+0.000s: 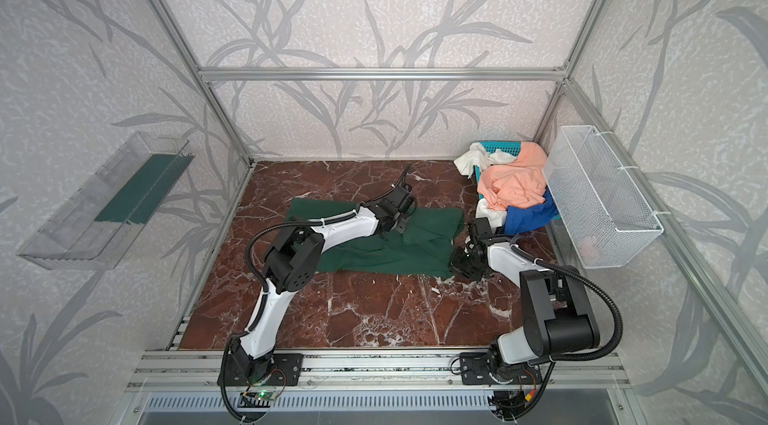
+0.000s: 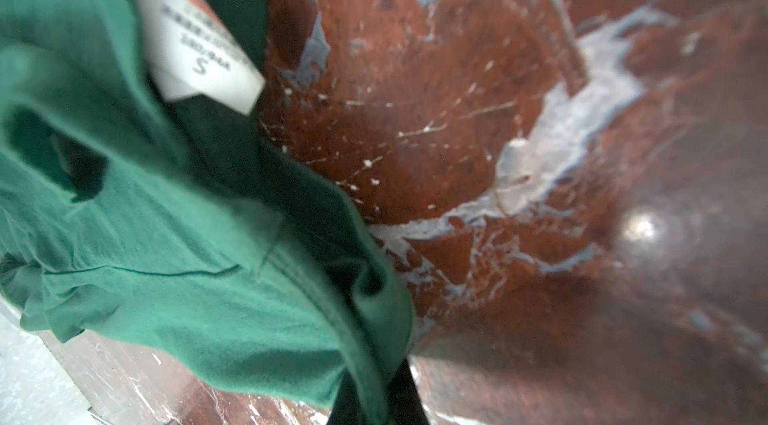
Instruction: Fold and stack the t-shirts
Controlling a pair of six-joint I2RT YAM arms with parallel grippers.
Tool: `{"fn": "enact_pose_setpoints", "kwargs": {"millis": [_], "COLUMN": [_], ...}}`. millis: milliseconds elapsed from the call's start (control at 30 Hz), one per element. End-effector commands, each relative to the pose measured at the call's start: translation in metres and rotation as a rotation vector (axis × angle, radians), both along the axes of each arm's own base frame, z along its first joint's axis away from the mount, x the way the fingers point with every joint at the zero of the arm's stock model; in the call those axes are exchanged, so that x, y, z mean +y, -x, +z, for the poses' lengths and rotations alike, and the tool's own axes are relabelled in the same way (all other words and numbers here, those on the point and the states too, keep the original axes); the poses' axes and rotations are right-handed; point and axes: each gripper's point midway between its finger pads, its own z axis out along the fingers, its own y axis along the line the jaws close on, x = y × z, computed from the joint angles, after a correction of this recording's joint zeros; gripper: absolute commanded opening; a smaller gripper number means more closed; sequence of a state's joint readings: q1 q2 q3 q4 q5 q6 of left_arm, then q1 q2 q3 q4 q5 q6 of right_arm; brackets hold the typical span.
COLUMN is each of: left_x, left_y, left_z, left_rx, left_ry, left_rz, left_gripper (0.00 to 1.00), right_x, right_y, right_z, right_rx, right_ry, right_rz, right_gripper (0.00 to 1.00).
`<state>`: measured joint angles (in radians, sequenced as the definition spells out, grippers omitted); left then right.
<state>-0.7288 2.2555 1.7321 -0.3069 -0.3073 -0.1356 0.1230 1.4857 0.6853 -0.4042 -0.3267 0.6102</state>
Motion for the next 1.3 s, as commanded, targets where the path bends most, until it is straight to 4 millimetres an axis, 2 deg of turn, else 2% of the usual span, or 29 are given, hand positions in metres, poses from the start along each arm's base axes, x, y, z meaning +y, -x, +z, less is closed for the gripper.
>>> {"fn": "enact_pose_setpoints", "kwargs": {"millis": [0, 167, 267, 433, 567, 700, 900, 1100, 1267], "left_x": [0.003, 0.016, 0.022, 0.003, -0.016, -0.031, -0.035, -0.037, -0.048], "left_y": [-0.013, -0.005, 0.015, 0.059, 0.081, 0.091, 0.099, 0.109, 0.116], "left_z": [0.018, 0.04, 0.046, 0.045, 0.035, 0.02, 0.001, -0.011, -0.017], "left_rx": [-0.048, -0.078, -0.054, 0.009, 0.098, 0.158, 0.254, 0.336, 0.382], "left_ry": [-0.03, -0.03, 0.019, 0.182, 0.314, 0.334, 0.326, 0.311, 0.337], "left_rz": [-0.015, 0.013, 0.024, -0.08, -0.125, -0.159, -0.124, -0.124, -0.153], "left_gripper": [0.55, 0.6, 0.61, 0.6, 0.59, 0.58, 0.55, 0.55, 0.52], "right_x": [-0.014, -0.013, -0.01, -0.009, -0.009, -0.007, -0.008, -0.008, -0.008], "right_y": [0.029, 0.023, 0.019, 0.017, 0.016, 0.016, 0.017, 0.017, 0.017], "right_z": [-0.014, -0.007, -0.005, -0.004, -0.005, -0.006, -0.005, -0.004, -0.006], "right_rx": [0.11, 0.092, 0.087, 0.081, 0.078, 0.084, 0.079, 0.075, 0.08], "right_ry": [0.077, 0.072, 0.061, 0.052, 0.051, 0.045, 0.045, 0.046, 0.046], "right_rz": [0.001, 0.005, 0.007, 0.009, 0.009, 0.015, 0.013, 0.013, 0.007], "right_gripper": [0.0, 0.02, 0.03, 0.03, 0.03, 0.02, 0.02, 0.02, 0.02]}}
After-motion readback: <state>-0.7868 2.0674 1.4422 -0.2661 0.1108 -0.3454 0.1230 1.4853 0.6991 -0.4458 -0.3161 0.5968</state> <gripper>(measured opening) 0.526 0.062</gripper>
